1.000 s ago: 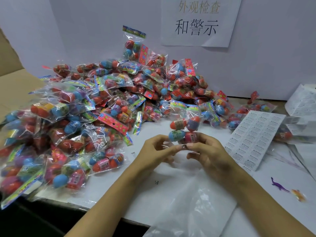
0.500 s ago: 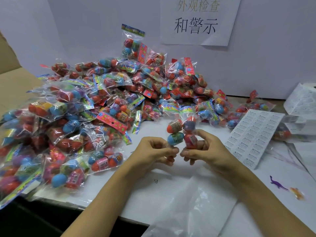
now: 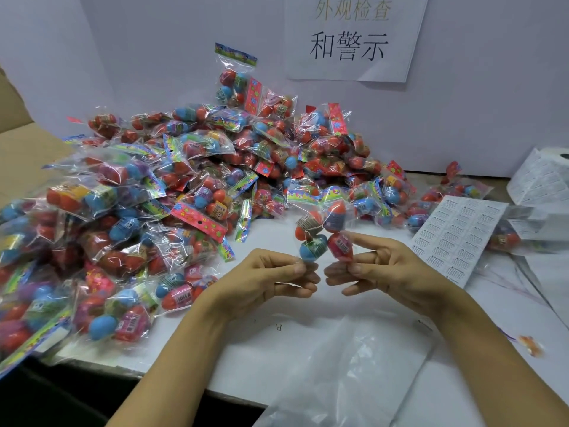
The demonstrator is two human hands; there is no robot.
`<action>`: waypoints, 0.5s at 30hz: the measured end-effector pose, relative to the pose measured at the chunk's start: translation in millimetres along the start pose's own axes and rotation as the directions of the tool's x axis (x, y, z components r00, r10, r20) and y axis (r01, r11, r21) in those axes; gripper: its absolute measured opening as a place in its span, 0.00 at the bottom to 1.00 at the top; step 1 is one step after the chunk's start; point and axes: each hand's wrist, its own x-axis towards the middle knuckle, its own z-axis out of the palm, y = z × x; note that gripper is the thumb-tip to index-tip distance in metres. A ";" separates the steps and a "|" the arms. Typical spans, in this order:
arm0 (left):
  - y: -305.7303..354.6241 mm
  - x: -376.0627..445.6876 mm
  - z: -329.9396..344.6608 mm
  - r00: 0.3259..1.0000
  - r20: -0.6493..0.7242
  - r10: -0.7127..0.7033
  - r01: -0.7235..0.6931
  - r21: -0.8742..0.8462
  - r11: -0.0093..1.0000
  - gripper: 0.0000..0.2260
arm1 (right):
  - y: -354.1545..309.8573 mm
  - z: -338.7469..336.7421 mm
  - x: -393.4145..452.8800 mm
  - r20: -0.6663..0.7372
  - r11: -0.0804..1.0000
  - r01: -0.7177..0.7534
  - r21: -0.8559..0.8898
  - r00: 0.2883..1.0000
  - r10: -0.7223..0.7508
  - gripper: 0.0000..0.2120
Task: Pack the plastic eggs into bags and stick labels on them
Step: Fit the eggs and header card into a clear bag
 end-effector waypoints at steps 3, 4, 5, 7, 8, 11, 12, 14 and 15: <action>0.8 -0.8 -0.4 0.999 0.042 -0.025 0.026 -0.022 0.999 0.09 | -1.4 -4.8 -2.3 0.042 0.999 -0.015 0.032 0.999 0.014 0.28; 1.7 -1.4 -0.9 0.998 0.051 -0.034 0.035 -0.029 0.999 0.10 | -1.7 -5.5 -2.5 0.061 0.999 -0.020 0.046 0.998 0.018 0.28; 2.4 -1.8 -1.3 0.997 0.061 -0.043 0.045 -0.032 0.998 0.10 | -1.9 -5.9 -2.6 0.076 0.998 -0.023 0.054 0.997 0.019 0.28; 3.1 -2.1 -1.9 0.995 0.080 -0.060 0.062 -0.022 0.998 0.10 | -1.1 -6.7 -2.9 0.075 0.998 -0.017 0.061 0.997 0.012 0.26; 3.1 -1.8 -2.0 0.995 0.082 -0.064 0.065 -0.010 0.998 0.10 | -0.5 -6.6 -2.7 0.067 0.998 -0.013 0.066 0.998 0.009 0.24; 0.2 0.9 -0.6 0.995 0.097 -0.025 0.022 0.033 0.999 0.20 | 1.6 -3.0 -1.3 0.064 0.994 -0.045 0.098 0.997 0.039 0.20; -1.1 1.6 -0.1 0.994 0.107 -0.004 -0.002 0.060 0.998 0.26 | 2.3 -0.6 -1.0 0.068 0.993 -0.070 0.100 0.996 0.063 0.19; -1.6 2.5 0.8 0.993 0.117 0.033 -0.044 0.093 0.995 0.34 | 3.5 4.8 0.2 0.097 0.990 -0.115 0.086 0.990 0.106 0.15; -0.2 2.5 1.4 0.993 0.113 0.046 -0.056 0.088 0.995 0.34 | 4.0 6.9 1.0 0.115 0.989 -0.129 0.078 0.986 0.120 0.15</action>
